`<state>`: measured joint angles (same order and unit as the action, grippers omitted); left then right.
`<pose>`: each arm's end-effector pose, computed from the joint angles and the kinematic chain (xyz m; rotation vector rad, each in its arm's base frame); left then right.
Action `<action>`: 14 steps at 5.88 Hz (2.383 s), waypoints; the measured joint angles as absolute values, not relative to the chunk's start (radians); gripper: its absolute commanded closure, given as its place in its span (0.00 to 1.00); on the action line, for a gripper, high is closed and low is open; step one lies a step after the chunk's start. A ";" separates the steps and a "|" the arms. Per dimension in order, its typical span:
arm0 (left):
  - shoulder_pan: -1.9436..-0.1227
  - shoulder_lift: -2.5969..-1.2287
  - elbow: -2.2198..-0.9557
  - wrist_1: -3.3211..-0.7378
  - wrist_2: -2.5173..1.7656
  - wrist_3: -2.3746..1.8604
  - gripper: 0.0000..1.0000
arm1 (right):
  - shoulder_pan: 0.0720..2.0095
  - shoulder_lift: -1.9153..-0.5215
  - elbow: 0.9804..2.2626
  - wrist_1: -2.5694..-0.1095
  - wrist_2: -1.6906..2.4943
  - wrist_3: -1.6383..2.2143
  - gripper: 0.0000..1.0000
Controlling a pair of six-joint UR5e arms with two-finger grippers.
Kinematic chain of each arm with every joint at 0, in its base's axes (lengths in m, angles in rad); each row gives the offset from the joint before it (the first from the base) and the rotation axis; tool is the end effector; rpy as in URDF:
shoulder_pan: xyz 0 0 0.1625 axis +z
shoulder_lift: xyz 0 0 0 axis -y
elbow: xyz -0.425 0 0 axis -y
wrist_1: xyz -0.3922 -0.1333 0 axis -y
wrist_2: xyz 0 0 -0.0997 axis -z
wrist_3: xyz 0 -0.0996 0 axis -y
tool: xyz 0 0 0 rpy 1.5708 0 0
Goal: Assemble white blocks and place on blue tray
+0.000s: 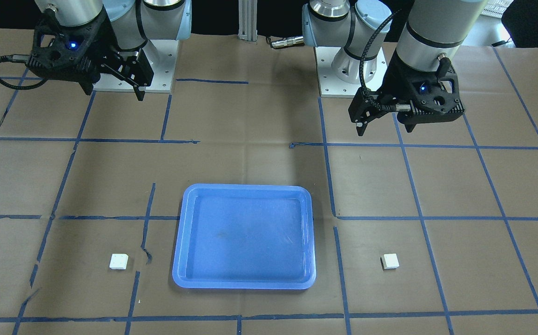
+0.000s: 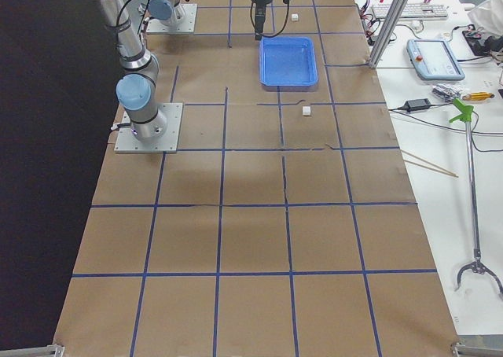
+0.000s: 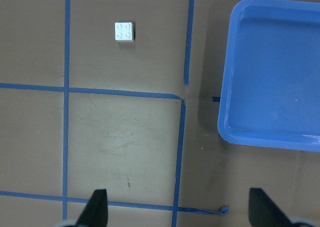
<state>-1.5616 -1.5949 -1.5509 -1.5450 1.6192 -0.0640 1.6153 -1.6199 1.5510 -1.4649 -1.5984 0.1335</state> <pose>-0.1238 -0.5054 0.4884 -0.1140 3.0915 -0.0354 0.1512 -0.4601 0.5108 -0.1376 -3.1073 -0.0535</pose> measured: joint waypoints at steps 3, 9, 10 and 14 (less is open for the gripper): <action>-1.562 -1.589 -1.558 -1.553 1.617 -0.059 0.00 | 1.615 -1.620 1.550 -1.465 -1.598 0.133 0.00; -1.451 -1.720 -1.585 -1.291 1.591 -0.005 0.00 | 1.615 -1.619 1.549 -1.465 -1.595 0.133 0.00; -1.446 -1.811 -1.588 -1.184 1.592 0.035 0.00 | 1.615 -1.619 1.549 -1.465 -1.594 0.134 0.00; -1.420 -2.106 -1.584 -0.947 1.598 0.103 0.01 | 1.615 -1.619 1.550 -1.462 -1.605 0.130 0.00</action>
